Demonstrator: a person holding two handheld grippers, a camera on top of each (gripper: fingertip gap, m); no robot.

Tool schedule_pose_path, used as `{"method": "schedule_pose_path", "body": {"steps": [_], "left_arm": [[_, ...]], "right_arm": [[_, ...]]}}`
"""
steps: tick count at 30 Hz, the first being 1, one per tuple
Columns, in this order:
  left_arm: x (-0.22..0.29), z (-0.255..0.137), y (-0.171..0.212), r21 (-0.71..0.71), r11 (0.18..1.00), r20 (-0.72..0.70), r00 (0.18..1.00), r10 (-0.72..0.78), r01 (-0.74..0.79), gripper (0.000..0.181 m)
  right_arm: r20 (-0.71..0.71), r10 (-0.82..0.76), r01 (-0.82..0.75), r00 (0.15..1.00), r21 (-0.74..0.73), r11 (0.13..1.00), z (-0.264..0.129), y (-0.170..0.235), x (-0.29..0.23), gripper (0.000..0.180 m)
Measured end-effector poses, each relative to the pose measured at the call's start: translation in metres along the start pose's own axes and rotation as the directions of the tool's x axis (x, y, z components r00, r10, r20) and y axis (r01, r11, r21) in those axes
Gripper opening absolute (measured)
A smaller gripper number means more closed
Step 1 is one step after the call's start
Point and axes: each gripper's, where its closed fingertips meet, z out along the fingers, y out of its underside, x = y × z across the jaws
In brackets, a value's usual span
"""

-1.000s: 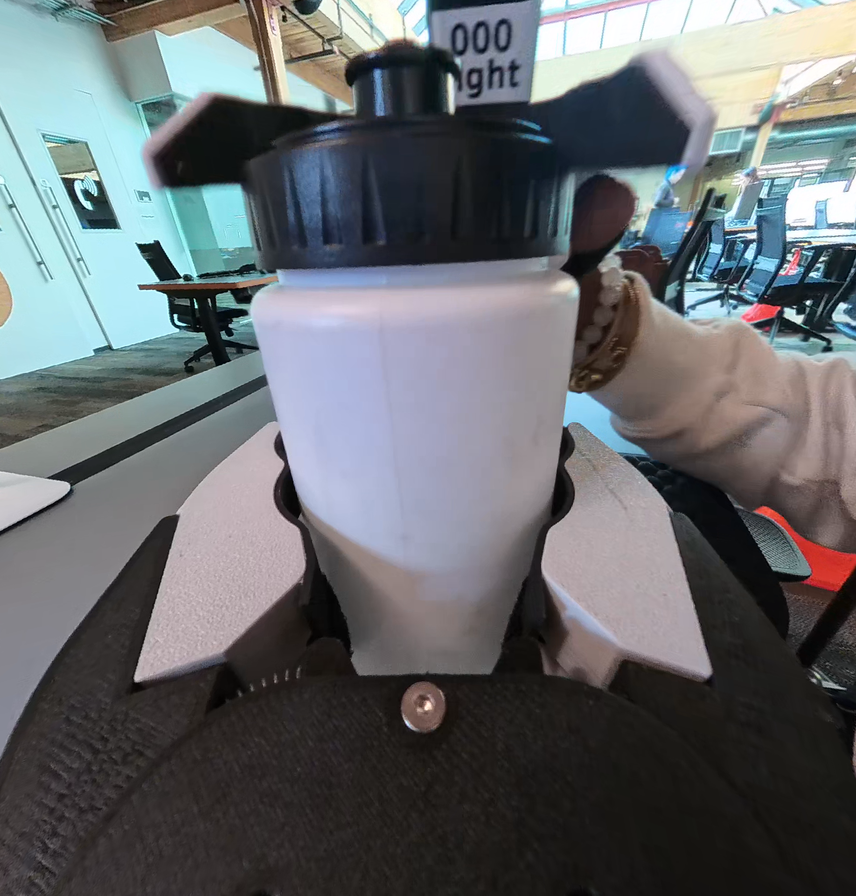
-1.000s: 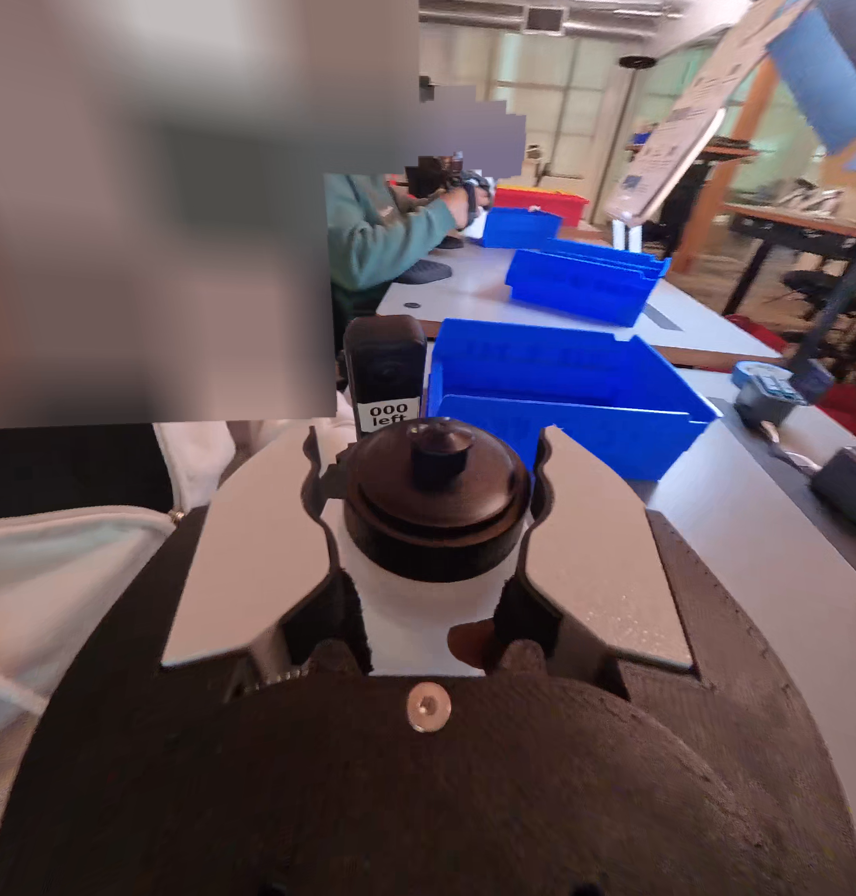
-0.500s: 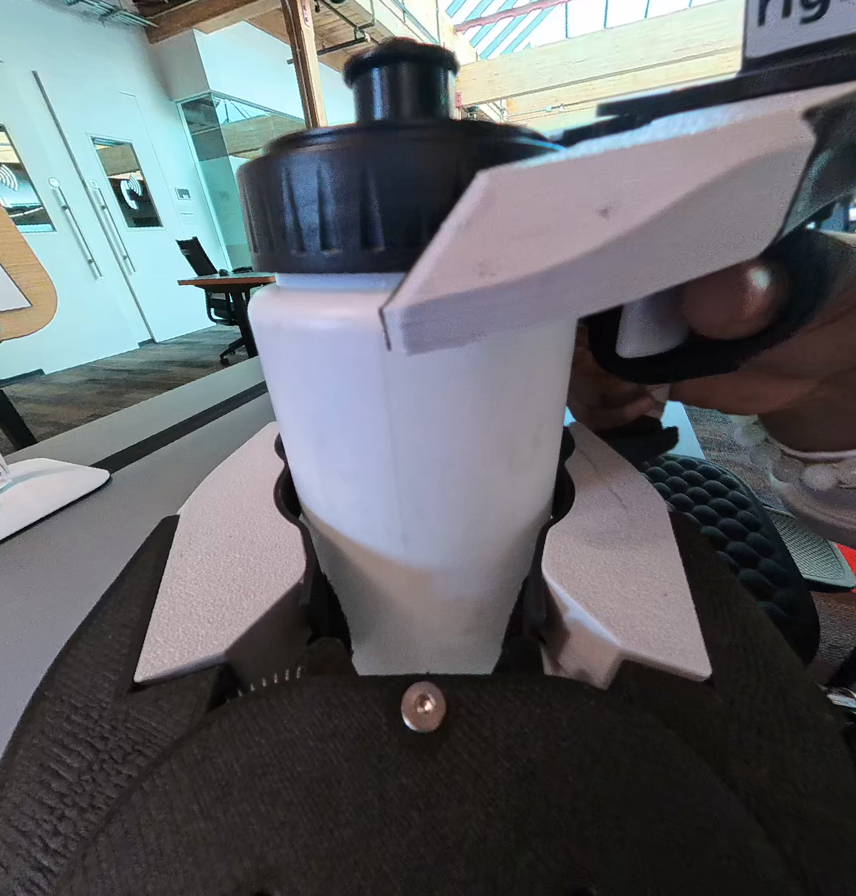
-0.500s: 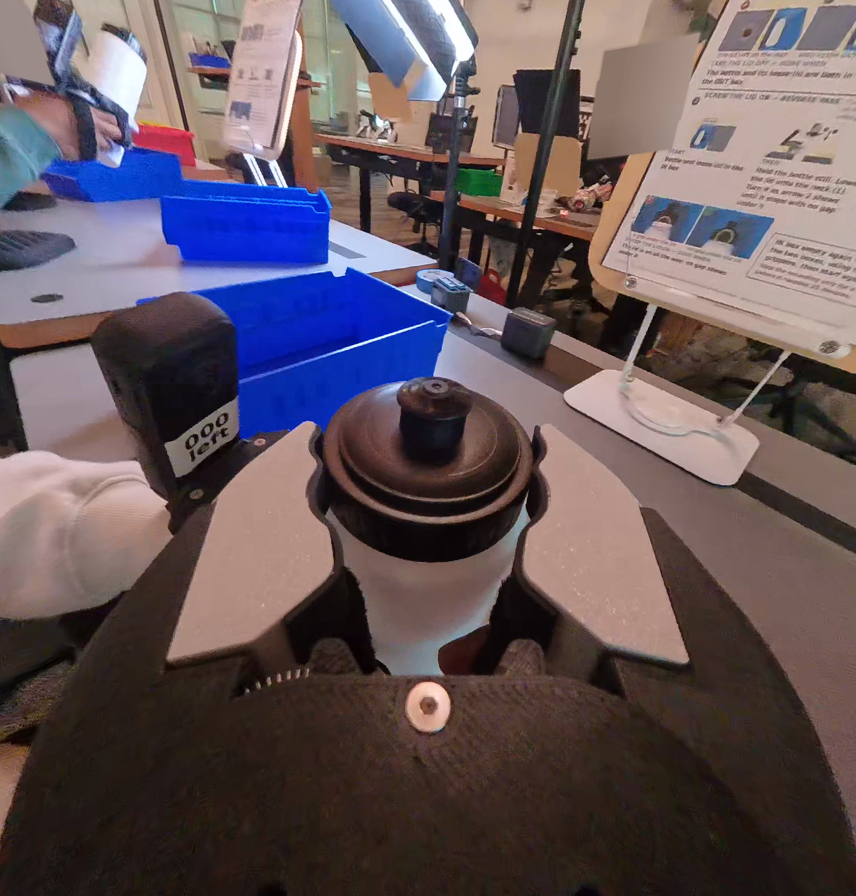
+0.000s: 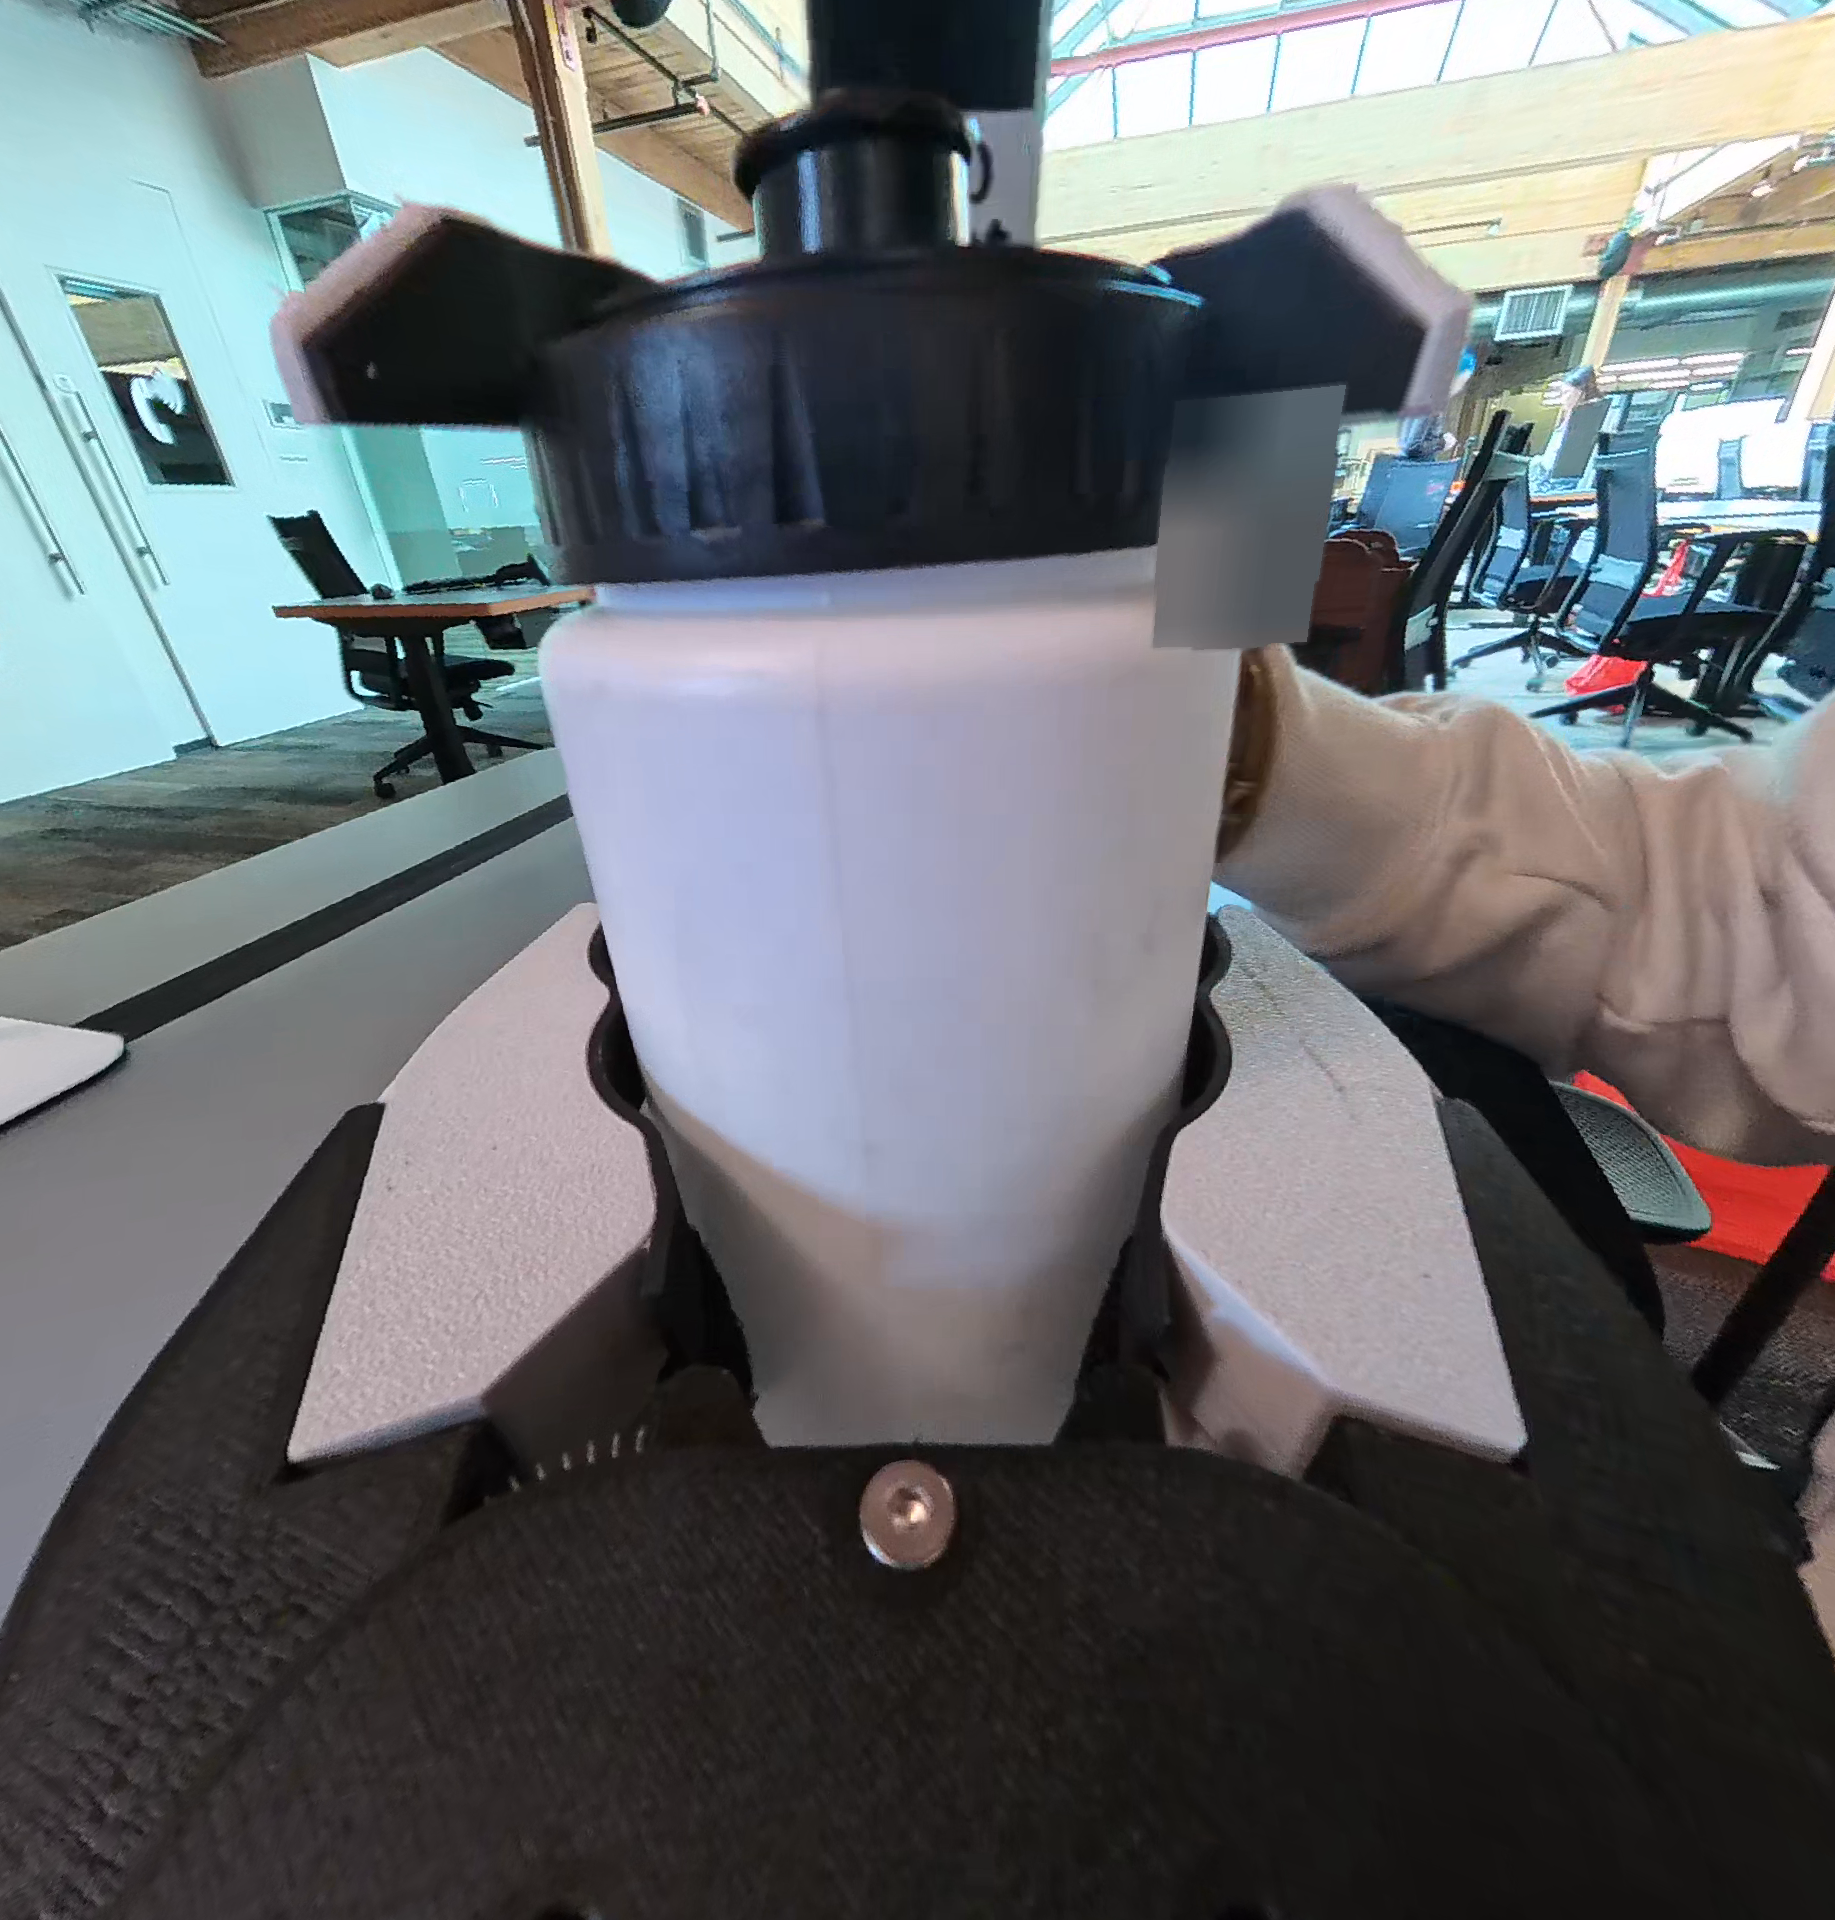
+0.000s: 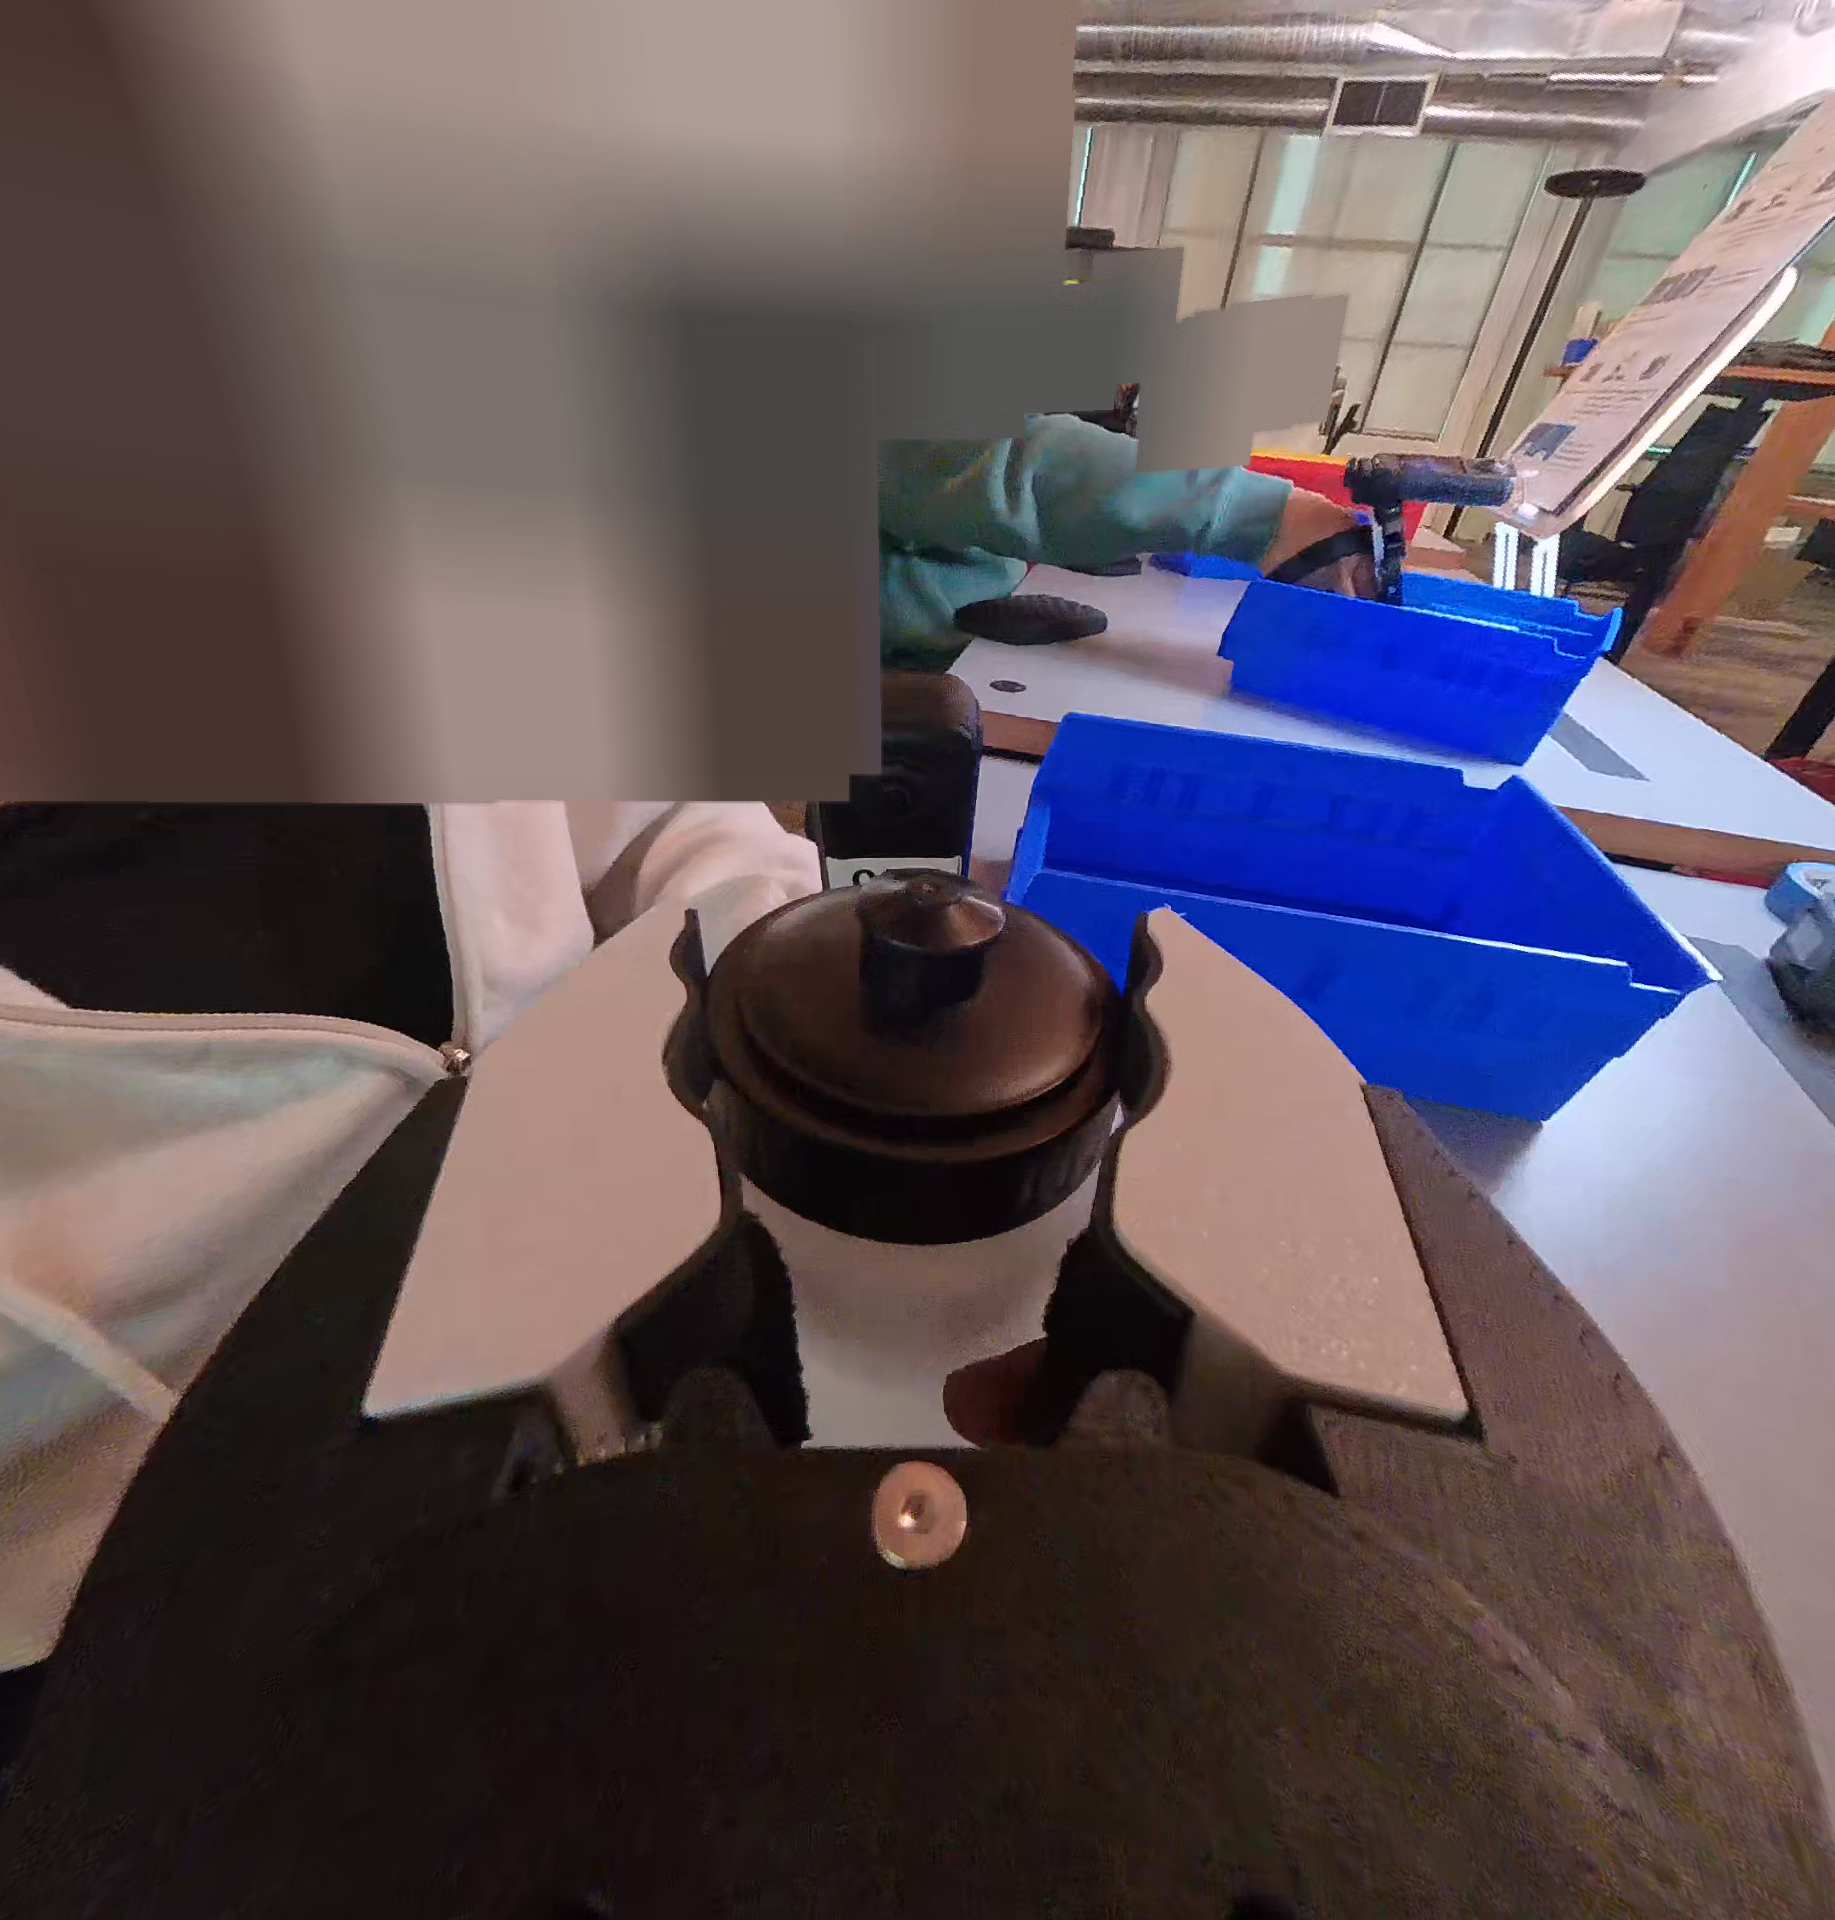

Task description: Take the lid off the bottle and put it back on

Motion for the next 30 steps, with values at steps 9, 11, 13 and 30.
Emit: {"method": "schedule_pose_path", "body": {"steps": [9, 11, 13, 30], "left_arm": [[-0.002, 0.001, 0.001, -0.013, 1.0, 0.054, 0.998, 0.015, -0.014, 0.102], [-0.001, 0.0, 0.001, -0.011, 1.0, 0.058, 0.998, 0.021, -0.021, 0.103], [-0.002, 0.0, 0.0, -0.007, 1.0, 0.052, 0.999, 0.013, -0.012, 0.102], [-0.009, 0.001, 0.002, -0.033, 0.999, 0.139, 0.99, 0.022, -0.017, 0.102]], "right_arm": [[-0.732, -0.005, -0.045, 0.681, -0.049, 0.998, -0.01, 0.002, 0.021, 0.077], [-0.787, -0.034, -0.053, 0.616, -0.085, 0.995, -0.012, 0.003, 0.02, 0.077], [-0.725, -0.084, -0.032, 0.683, -0.145, 0.989, -0.008, 0.006, 0.019, 0.079], [-0.717, 0.065, -0.109, 0.694, -0.016, 0.994, -0.009, 0.007, 0.025, 0.082]]}}
